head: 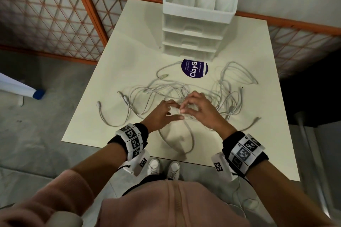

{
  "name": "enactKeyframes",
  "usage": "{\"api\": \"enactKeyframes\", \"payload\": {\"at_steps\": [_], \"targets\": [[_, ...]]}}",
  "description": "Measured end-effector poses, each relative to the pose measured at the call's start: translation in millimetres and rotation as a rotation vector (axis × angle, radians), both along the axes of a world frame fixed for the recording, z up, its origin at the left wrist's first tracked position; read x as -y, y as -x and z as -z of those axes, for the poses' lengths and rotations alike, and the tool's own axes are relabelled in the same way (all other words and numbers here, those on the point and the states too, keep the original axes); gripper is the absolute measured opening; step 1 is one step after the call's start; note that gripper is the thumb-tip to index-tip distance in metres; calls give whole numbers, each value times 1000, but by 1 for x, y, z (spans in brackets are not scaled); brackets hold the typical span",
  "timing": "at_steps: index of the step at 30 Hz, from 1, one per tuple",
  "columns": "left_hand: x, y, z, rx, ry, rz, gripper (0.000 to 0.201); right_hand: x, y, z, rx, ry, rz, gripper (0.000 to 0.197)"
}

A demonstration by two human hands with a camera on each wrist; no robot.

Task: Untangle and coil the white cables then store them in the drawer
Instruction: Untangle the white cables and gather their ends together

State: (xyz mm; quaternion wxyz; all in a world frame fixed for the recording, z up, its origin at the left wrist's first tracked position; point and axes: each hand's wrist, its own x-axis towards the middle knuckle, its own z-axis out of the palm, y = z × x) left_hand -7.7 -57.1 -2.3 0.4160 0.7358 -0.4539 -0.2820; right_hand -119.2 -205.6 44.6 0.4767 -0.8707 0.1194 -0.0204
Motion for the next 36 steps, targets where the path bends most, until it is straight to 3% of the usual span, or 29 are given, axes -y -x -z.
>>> {"api": "enactKeyframes", "payload": {"at_steps": [4, 6, 8, 11, 16, 18, 21, 24, 26, 28, 30, 32, 36], "targets": [[17, -7, -38, -150, 151, -89, 10, 7, -20, -28, 125, -211, 160, 8], [24, -13, -60, -233, 236, -97, 11, 10, -27, -34, 117, -464, 202, 37], [31, -22, -83, -305, 322, -145, 13, 9, -32, -35, -11, -587, 75, 54], [36, -31, -122, -335, 441, -216, 17, 4, -35, -32, -187, -405, -147, 46], [25, -74, -159, -347, 634, -550, 23, 39, -21, -1, -351, -41, -238, 27], [16, -94, -155, -316, 649, -616, 24, 59, -8, 3, -339, -51, -168, 24], [4, -98, -136, -134, 507, -585, 19, 77, -4, -18, -266, -19, -98, 20], [6, -81, -117, -96, 322, -394, 25, 71, -21, -59, -102, -31, -24, 26], [14, -68, -116, -175, 233, -217, 34, 60, -34, -94, -6, 10, -14, 26], [25, -59, -122, -235, 222, -136, 27, 53, -46, -129, 75, 71, -19, 25], [35, -58, -135, -257, 291, -181, 10, 52, -53, -154, 150, 94, -10, 23], [38, -66, -148, -231, 401, -296, 9, 57, -54, -159, 175, 36, -6, 20], [23, -96, -173, -26, 560, -511, 8, 69, -42, -120, -15, -107, -26, 26]]}}
